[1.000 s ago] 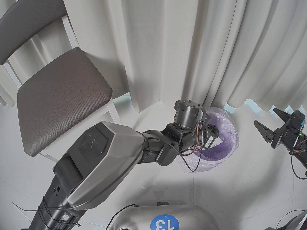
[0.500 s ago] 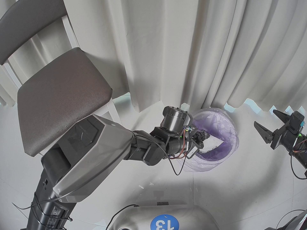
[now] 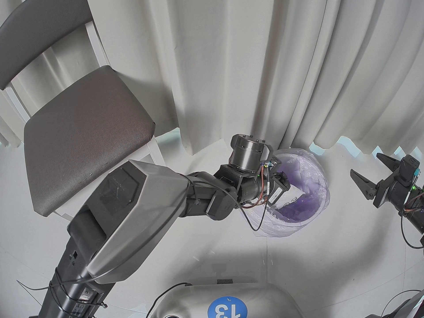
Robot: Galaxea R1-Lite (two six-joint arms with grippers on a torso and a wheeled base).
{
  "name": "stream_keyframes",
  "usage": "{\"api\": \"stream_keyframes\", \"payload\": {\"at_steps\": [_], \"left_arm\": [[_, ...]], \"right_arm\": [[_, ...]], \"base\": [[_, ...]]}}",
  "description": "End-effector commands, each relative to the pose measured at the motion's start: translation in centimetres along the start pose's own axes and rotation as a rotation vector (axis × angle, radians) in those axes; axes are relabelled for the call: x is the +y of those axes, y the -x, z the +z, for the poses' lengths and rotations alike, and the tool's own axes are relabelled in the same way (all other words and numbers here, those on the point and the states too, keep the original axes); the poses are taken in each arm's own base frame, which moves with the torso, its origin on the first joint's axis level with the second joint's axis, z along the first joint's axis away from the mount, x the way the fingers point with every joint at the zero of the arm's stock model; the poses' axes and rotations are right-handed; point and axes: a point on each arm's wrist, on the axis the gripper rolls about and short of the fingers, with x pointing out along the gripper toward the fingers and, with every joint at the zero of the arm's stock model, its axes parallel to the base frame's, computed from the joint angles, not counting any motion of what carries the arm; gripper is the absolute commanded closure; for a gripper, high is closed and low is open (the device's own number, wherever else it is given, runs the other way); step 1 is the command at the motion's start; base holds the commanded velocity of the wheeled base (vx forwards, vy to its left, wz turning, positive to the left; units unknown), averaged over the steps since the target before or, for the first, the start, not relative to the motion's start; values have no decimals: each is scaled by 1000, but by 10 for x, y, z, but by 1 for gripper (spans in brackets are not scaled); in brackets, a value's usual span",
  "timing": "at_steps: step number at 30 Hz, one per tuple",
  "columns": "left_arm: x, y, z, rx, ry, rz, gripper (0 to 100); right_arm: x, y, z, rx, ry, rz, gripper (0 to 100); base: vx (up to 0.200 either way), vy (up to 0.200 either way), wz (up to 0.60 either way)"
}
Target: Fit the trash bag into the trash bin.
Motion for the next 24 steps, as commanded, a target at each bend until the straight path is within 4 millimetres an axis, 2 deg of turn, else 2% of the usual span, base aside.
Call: {"api": "stream_keyframes", "payload": {"at_steps": [1, 2, 7, 14, 18, 24], "left_arm": [[-10, -19, -18, 42, -2, -11, 100], [-11, -21, -24, 73, -2, -20, 100], [-14, -25, -28, 70, -1, -23, 100], [-10, -23, -11, -73, 62, 21, 100], [-8, -18, -2, -94, 79, 26, 100], [-11, -17, 1, -96, 77, 32, 100]], "right_arm": [[0, -1, 0, -2, 1, 1, 0], [0, -1, 1, -3, -1, 0, 0], [1, -1, 2, -9, 1, 3, 0], [2, 1, 4, -26, 0, 10, 0], [3, 2, 3, -23, -1, 35, 0], [3, 2, 2, -19, -4, 39, 0]], "base": [[0, 0, 0], [0, 0, 0], [0, 0, 0], [0, 0, 0], [0, 0, 0], [0, 0, 0]]}}
